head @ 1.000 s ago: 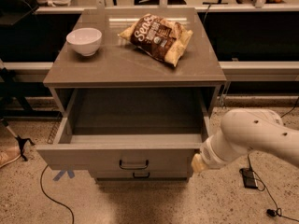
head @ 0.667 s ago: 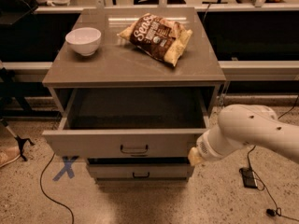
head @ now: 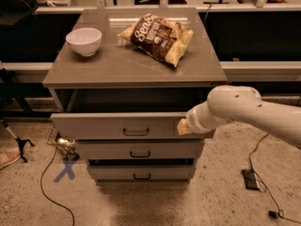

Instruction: Close top drawer

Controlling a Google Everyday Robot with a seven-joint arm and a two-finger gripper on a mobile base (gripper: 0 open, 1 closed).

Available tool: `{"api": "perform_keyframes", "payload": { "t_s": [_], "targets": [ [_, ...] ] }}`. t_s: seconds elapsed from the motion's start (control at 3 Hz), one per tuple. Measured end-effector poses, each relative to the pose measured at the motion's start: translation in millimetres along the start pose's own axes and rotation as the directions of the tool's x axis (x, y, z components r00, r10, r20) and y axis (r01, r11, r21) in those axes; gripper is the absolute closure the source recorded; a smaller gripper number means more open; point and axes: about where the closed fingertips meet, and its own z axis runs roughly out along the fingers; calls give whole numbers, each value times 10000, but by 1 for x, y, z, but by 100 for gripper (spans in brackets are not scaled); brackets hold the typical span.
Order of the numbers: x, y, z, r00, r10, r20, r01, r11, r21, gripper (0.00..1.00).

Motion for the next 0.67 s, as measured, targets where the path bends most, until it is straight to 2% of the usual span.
{"api": "perform_keyframes", "payload": {
  "t_s": [0.33,0.67],
  "targets": [
    [1,0,-1,10000,0,0,0,10000,0,100],
    [-8,-16,-11,9965,508,662,-507,9987,-38,100]
  ]
}}
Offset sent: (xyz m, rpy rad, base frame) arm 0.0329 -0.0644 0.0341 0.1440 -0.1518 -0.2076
